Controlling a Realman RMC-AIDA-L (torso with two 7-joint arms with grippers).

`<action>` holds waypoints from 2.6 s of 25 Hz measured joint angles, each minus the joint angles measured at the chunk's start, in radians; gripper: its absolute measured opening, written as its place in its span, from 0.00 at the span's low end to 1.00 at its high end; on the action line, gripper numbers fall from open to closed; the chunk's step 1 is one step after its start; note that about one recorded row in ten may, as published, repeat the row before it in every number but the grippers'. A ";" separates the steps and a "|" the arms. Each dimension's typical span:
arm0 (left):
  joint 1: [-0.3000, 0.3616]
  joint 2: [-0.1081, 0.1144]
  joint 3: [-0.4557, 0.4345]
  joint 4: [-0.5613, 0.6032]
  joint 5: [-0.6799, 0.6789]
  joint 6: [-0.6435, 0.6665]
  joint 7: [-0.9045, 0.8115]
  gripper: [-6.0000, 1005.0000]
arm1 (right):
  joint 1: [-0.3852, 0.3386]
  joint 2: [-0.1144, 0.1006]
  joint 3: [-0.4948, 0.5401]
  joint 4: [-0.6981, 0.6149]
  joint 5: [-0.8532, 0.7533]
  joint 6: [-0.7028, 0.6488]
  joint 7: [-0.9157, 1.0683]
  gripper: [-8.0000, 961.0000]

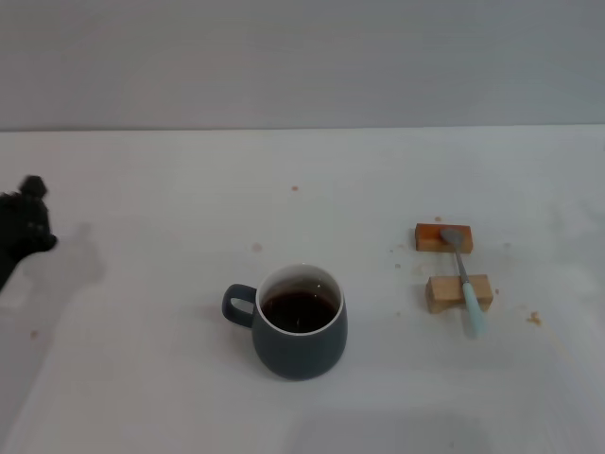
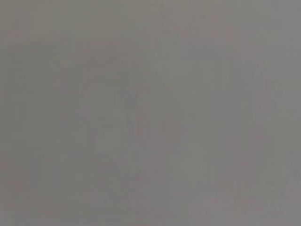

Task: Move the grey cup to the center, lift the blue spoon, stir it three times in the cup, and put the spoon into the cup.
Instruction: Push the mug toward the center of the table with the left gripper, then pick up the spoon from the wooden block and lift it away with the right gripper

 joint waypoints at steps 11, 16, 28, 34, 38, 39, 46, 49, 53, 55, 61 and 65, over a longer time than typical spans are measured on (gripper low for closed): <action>-0.010 0.015 -0.038 0.009 0.001 0.007 0.007 0.00 | -0.025 0.003 -0.176 0.014 0.006 0.042 -0.001 0.44; -0.009 0.022 -0.042 0.001 0.001 0.002 0.001 0.00 | -0.079 0.004 -0.182 0.022 0.008 0.041 -0.006 0.44; -0.008 0.026 -0.041 -0.003 0.000 -0.014 0.001 0.00 | -0.322 0.010 -0.311 0.149 0.095 -0.025 -0.260 0.44; 0.001 0.032 -0.036 -0.016 0.000 -0.026 0.000 0.00 | -0.353 0.009 -0.327 0.122 0.099 -0.031 -0.265 0.44; 0.013 0.040 -0.032 -0.045 0.000 -0.052 0.000 0.00 | -0.348 0.010 -0.327 0.077 0.112 -0.013 -0.266 0.44; 0.013 0.040 -0.032 -0.045 0.000 -0.052 0.000 0.00 | -0.341 0.009 -0.326 0.060 0.123 0.000 -0.266 0.45; 0.030 0.046 -0.030 -0.082 0.000 -0.071 0.001 0.00 | -0.291 0.006 -0.319 -0.018 0.164 0.052 -0.267 0.45; 0.040 0.050 -0.029 -0.100 0.000 -0.078 0.004 0.00 | -0.268 0.006 -0.321 -0.048 0.165 0.054 -0.267 0.45; 0.049 0.057 -0.024 -0.120 0.000 -0.086 0.002 0.00 | -0.238 0.006 -0.324 -0.086 0.167 0.059 -0.267 0.45; 0.053 0.058 -0.021 -0.132 0.000 -0.097 0.006 0.00 | -0.234 0.006 -0.325 -0.091 0.167 0.063 -0.267 0.45; 0.055 0.059 -0.019 -0.143 0.000 -0.104 0.008 0.00 | -0.229 0.001 -0.324 -0.102 0.150 0.133 -0.267 0.45; 0.056 0.059 -0.019 -0.143 0.000 -0.105 0.008 0.00 | -0.234 -0.006 -0.301 -0.101 0.126 0.177 -0.260 0.46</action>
